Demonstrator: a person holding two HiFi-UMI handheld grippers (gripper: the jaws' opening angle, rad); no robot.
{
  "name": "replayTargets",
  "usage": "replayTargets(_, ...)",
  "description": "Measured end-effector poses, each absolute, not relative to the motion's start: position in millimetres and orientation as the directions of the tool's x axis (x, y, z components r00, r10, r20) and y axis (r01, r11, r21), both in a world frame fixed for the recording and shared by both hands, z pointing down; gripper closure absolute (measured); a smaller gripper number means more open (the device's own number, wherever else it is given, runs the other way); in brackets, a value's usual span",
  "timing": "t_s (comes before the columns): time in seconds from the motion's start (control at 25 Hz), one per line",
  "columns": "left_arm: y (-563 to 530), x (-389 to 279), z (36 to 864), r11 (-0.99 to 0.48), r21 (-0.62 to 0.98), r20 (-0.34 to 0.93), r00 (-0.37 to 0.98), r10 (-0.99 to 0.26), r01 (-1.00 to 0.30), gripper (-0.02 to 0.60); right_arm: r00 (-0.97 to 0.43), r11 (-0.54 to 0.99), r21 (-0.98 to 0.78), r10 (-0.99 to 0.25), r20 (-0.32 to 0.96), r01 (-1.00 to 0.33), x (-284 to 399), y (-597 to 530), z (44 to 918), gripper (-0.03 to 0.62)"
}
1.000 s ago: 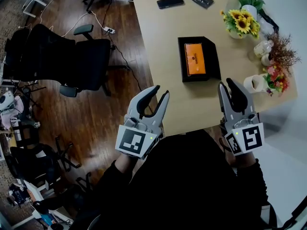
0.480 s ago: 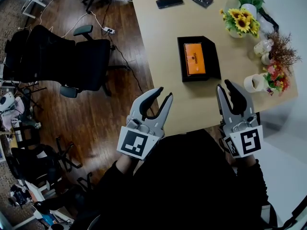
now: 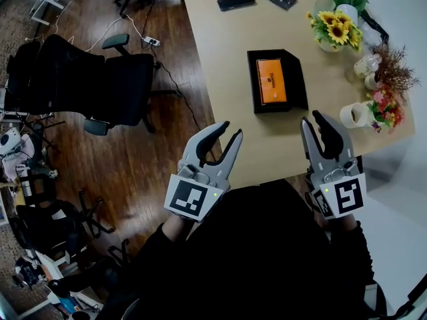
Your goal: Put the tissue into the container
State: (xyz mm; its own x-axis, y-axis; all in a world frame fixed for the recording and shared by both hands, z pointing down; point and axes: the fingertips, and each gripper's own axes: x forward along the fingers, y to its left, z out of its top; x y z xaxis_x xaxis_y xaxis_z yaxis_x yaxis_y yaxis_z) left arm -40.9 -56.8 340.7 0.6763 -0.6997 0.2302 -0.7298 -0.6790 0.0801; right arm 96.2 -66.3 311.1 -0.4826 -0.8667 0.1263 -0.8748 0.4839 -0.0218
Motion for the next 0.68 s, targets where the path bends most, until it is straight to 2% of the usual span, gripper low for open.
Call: replayTargets(0.68, -57.8, -40.9, 345.5, -0.677, 0.087, 0.246, 0.674, -0.696, -0.731, 0.497, -0.495, 0.498, -0.011, -0.857, 0.142, -0.867, 94.1, -67.4, 314.1, 0.511)
